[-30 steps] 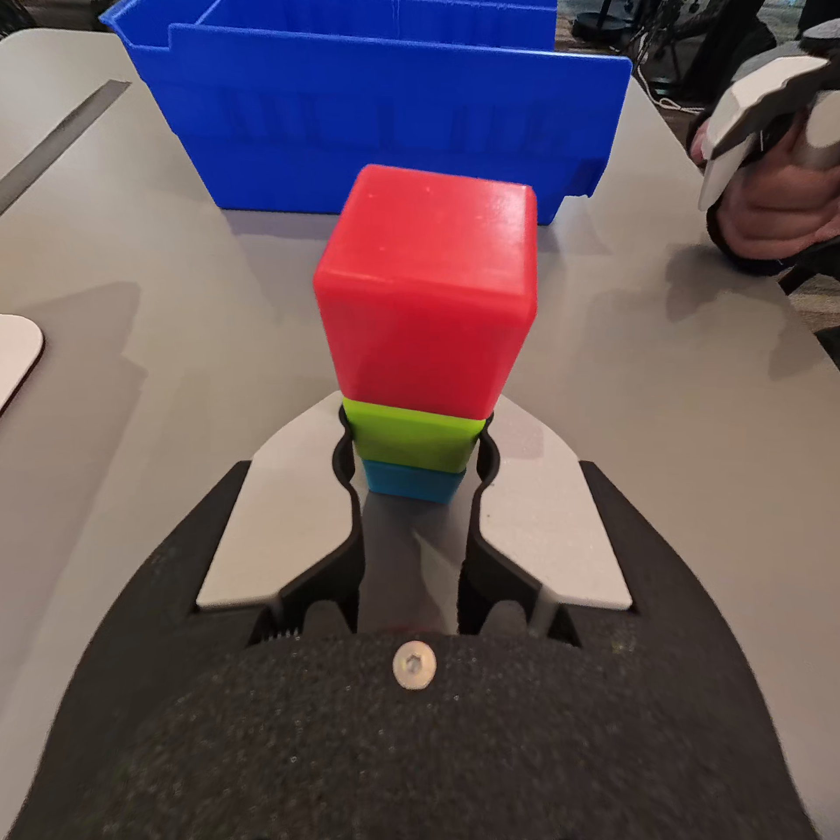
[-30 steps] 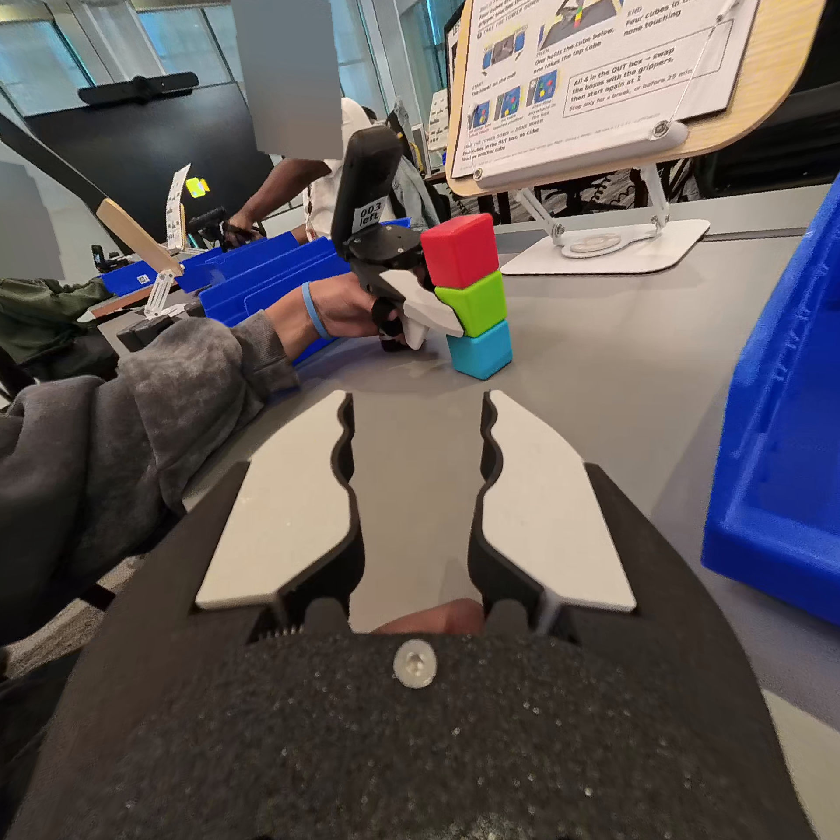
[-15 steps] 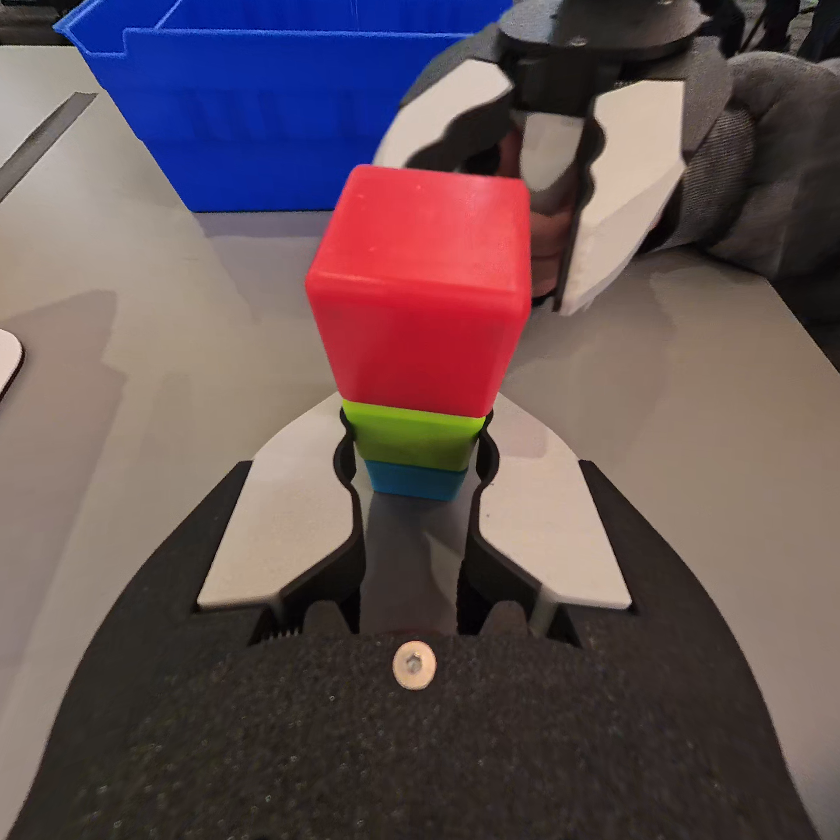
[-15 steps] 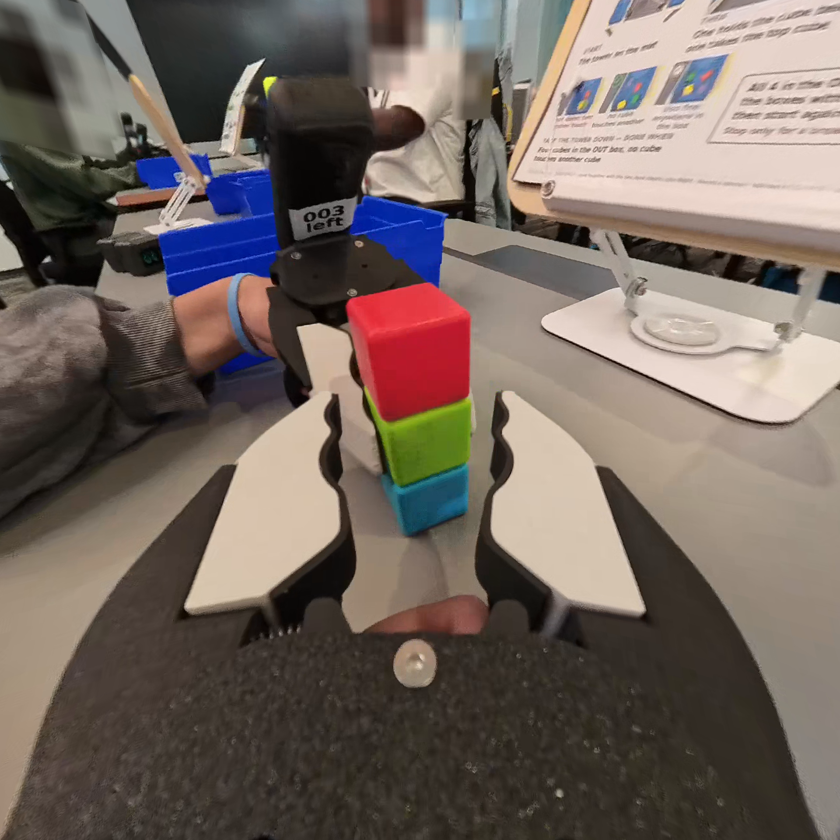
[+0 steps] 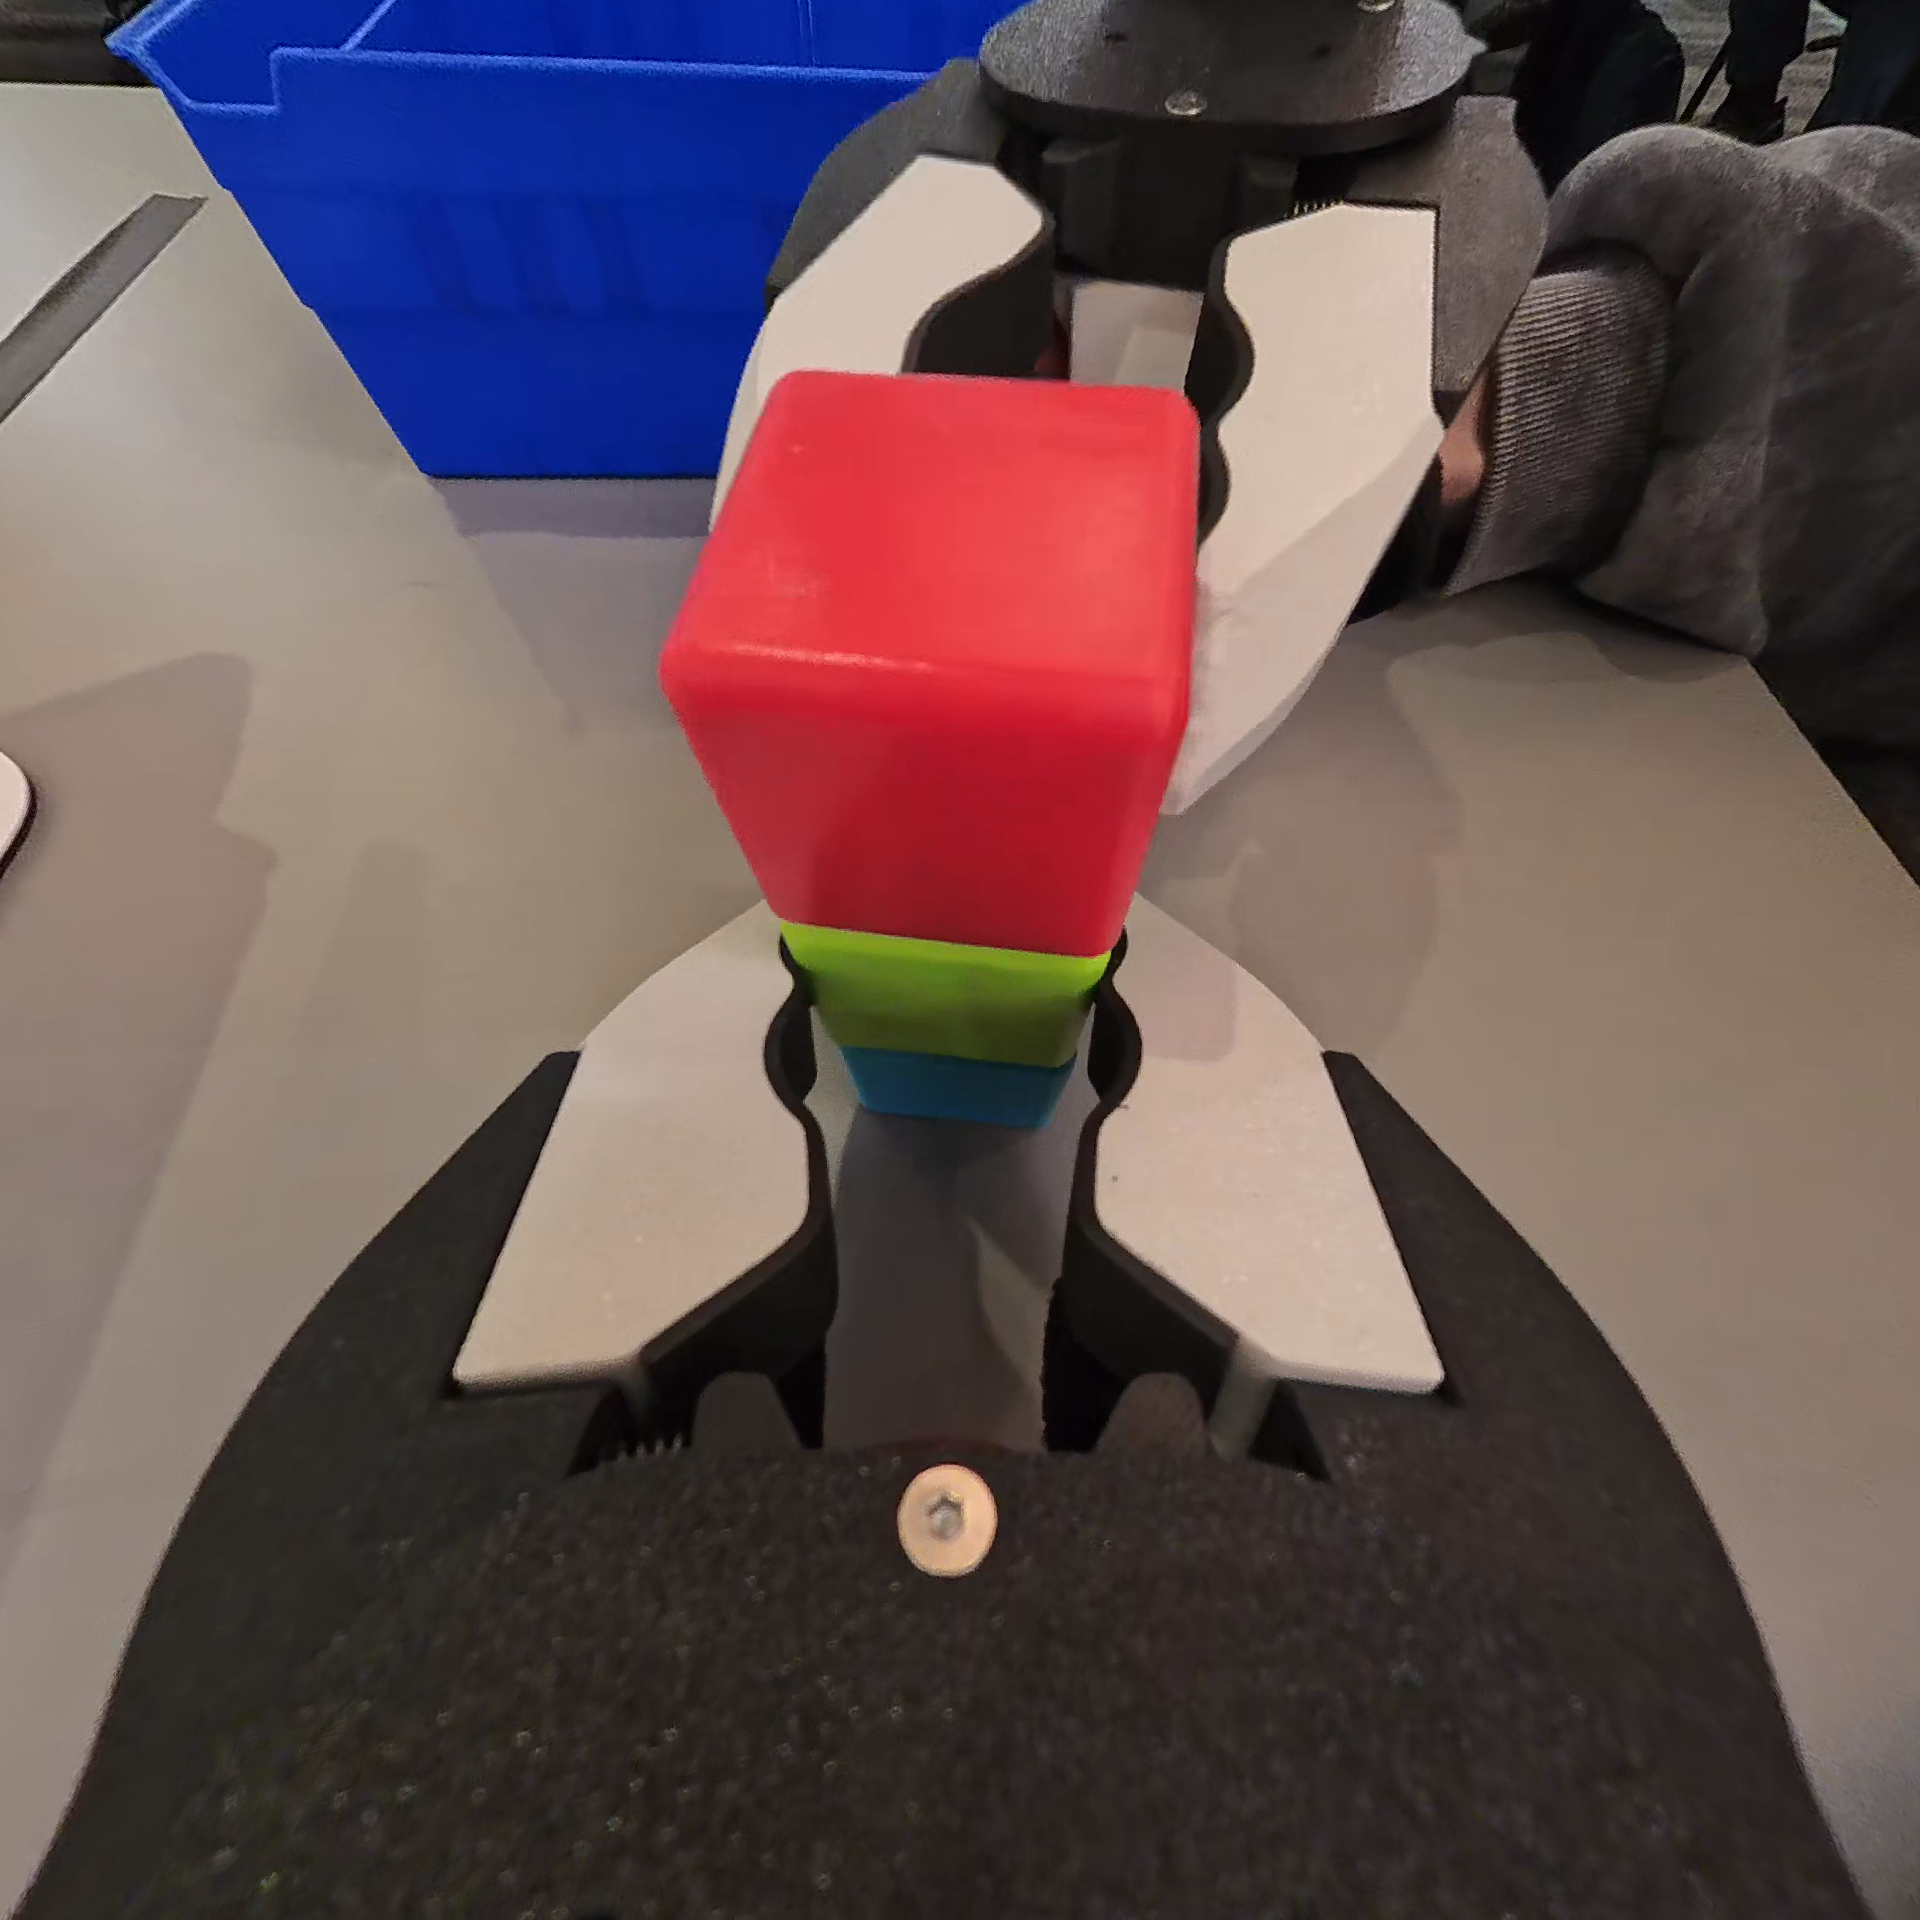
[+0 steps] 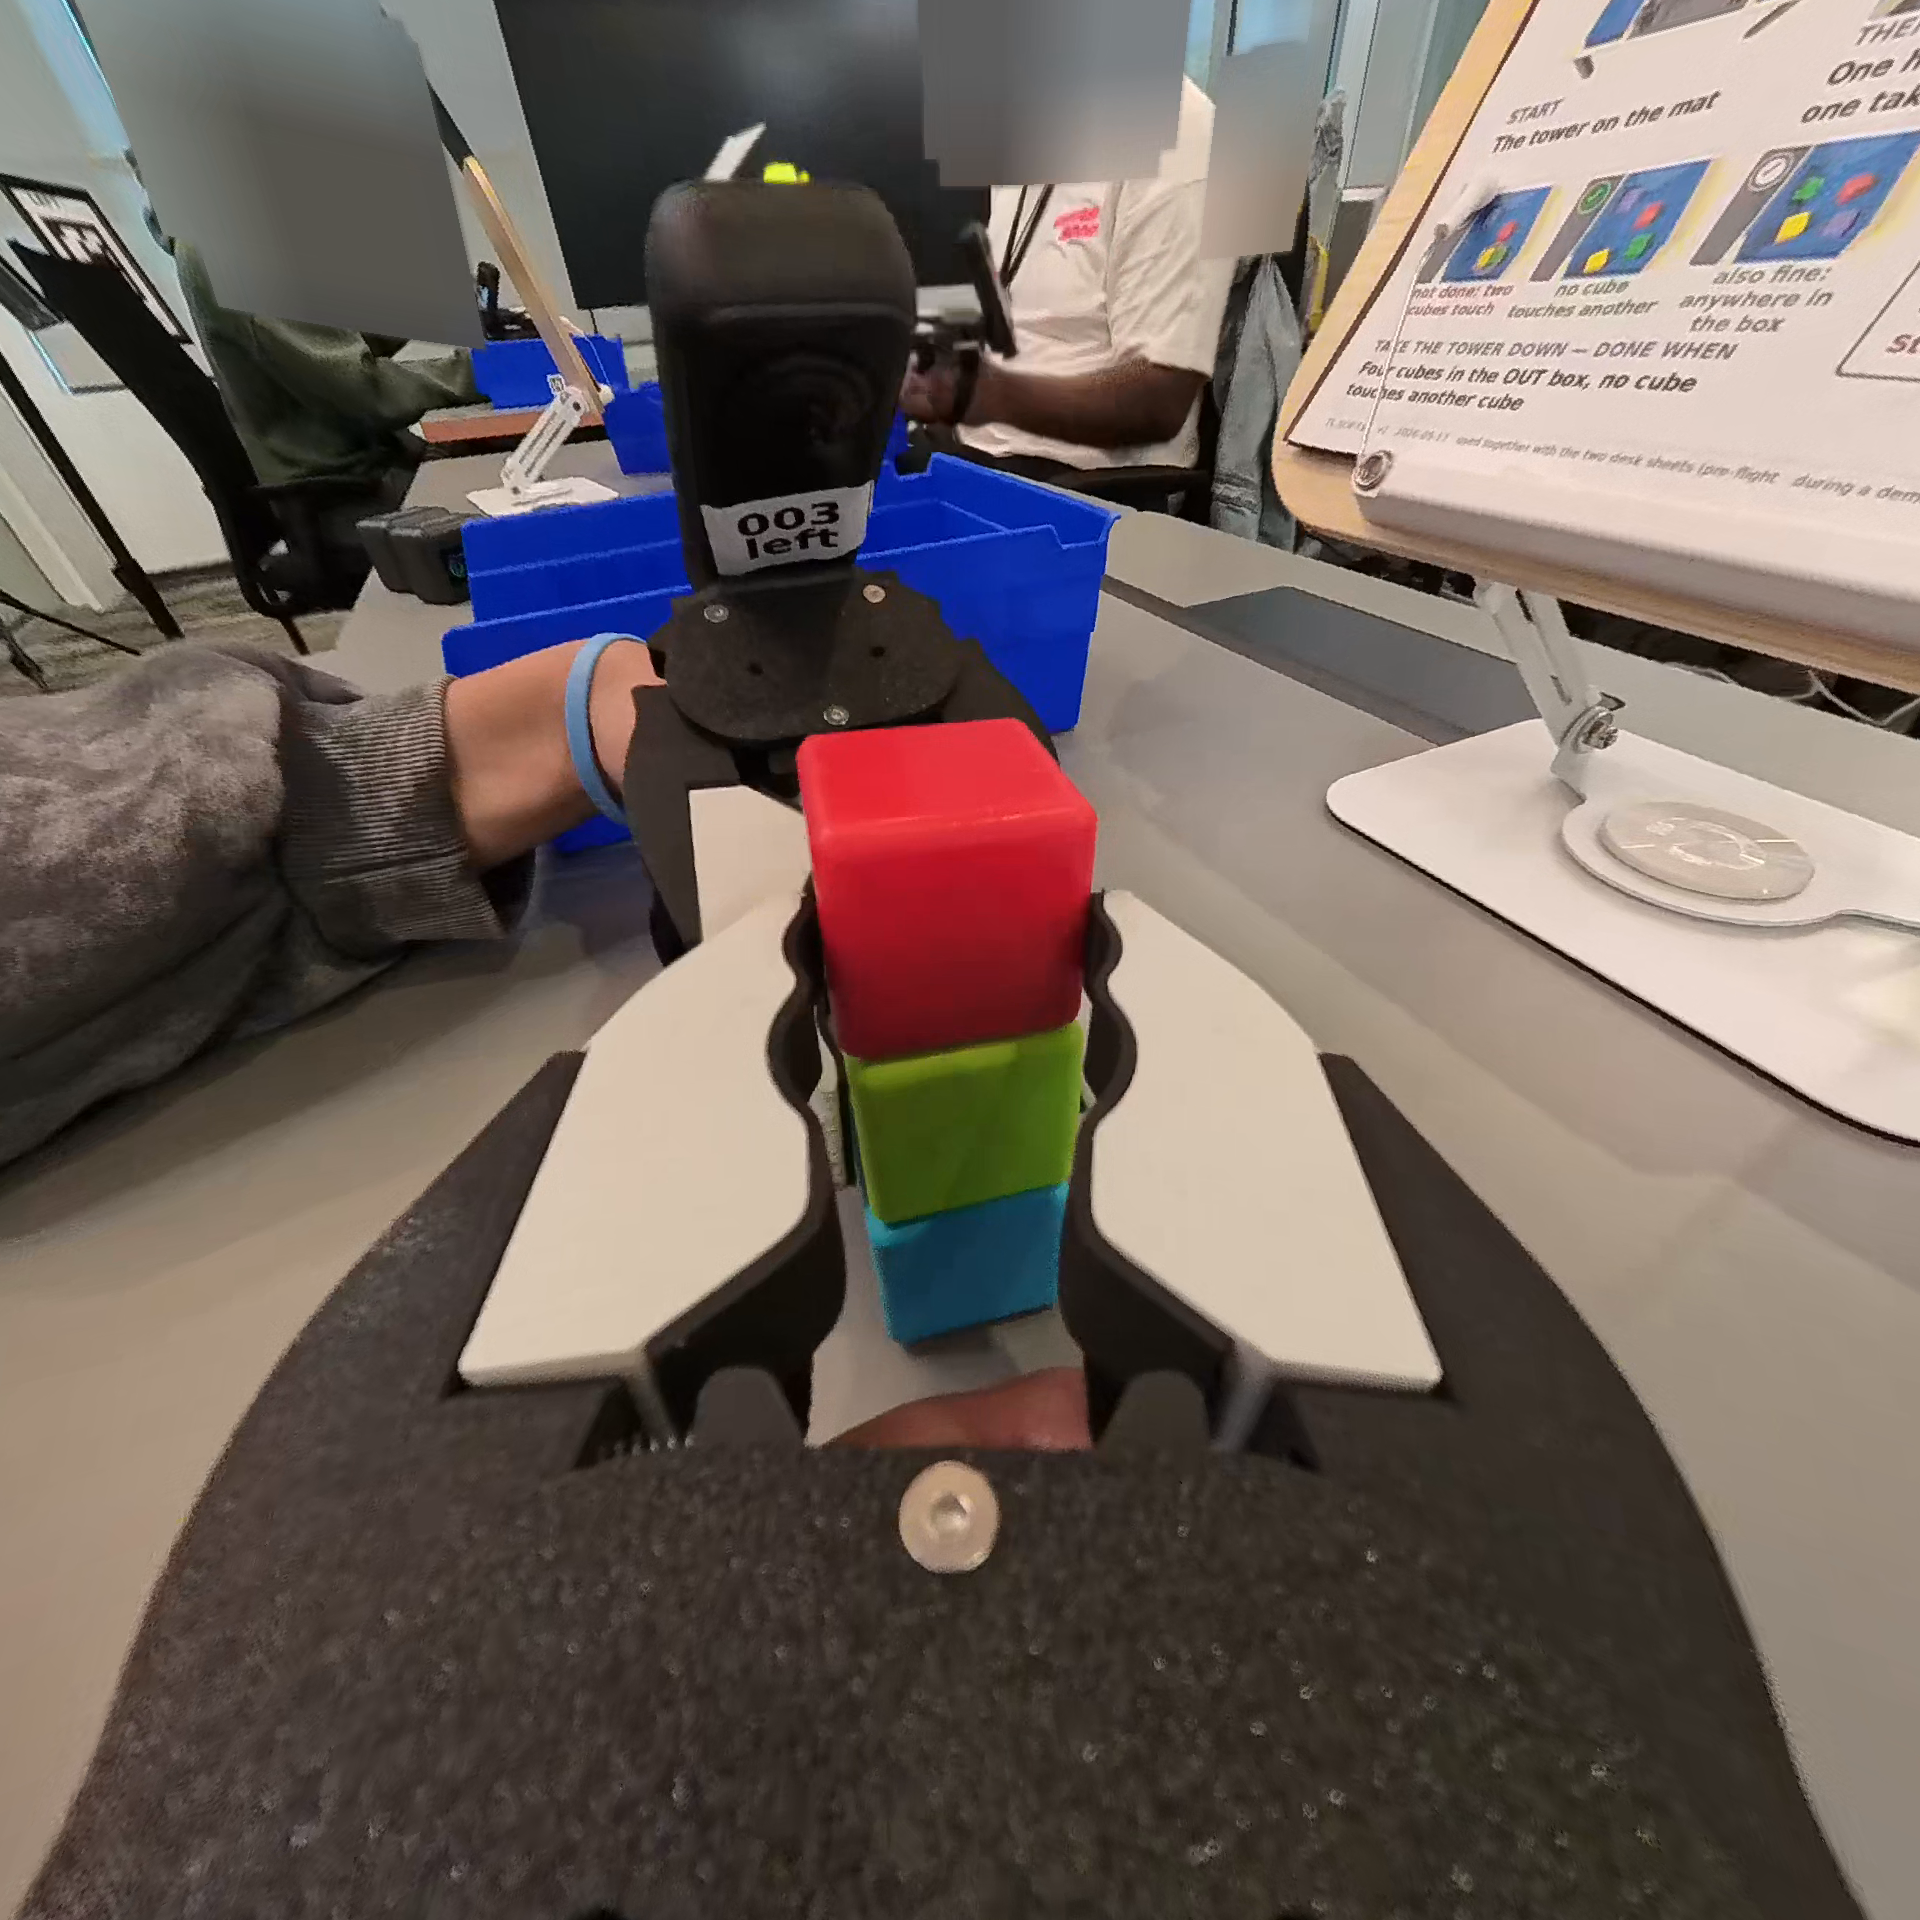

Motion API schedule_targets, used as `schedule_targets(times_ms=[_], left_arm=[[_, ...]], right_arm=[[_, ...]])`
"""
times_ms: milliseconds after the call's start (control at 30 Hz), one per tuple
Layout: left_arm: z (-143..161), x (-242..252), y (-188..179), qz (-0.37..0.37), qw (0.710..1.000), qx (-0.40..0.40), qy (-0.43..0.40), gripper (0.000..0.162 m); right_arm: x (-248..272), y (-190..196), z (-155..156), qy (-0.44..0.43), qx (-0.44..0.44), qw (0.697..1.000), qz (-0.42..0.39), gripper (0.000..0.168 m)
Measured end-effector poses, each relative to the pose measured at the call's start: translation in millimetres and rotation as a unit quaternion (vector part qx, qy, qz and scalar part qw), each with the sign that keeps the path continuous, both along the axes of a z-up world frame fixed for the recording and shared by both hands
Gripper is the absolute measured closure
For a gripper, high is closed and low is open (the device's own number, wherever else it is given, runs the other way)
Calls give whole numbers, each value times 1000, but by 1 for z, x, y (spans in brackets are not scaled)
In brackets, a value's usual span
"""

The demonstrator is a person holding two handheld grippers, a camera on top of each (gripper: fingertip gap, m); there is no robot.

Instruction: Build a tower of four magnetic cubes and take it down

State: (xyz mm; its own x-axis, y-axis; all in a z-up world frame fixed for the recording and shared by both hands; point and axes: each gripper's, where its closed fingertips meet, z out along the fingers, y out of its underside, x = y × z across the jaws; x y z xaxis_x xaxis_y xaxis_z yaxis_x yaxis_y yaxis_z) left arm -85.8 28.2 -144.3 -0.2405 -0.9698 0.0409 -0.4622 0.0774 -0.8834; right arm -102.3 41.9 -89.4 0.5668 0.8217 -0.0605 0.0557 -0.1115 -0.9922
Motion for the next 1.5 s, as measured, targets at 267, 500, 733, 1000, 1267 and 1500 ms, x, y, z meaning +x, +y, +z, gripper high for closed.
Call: schedule_targets(times_ms=[267,500,733,1000,1267,1500], left_arm=[[-1,2,-1,0,1000,17,-2,112],[-1,1,-2,-3,1000,14,-1,112],[-1,1,-3,-7,1000,17,-1,112],[-1,1,-3,-8,1000,17,-1,112],[-1,1,-3,-8,1000,17,-1,112],[-1,1,-3,-8,1000,17,-1,112]], right_arm=[[14,-3,62,132,25,991,1,120],[59,-50,158,15,100,988,-119,120],[201,-80,150,-217,49,937,-271,120],[263,-100,15,-325,-200,899,-216,120],[259,-97,-61,-453,-353,810,-115,120],[252,-99,-80,-492,-375,781,-88,120]])
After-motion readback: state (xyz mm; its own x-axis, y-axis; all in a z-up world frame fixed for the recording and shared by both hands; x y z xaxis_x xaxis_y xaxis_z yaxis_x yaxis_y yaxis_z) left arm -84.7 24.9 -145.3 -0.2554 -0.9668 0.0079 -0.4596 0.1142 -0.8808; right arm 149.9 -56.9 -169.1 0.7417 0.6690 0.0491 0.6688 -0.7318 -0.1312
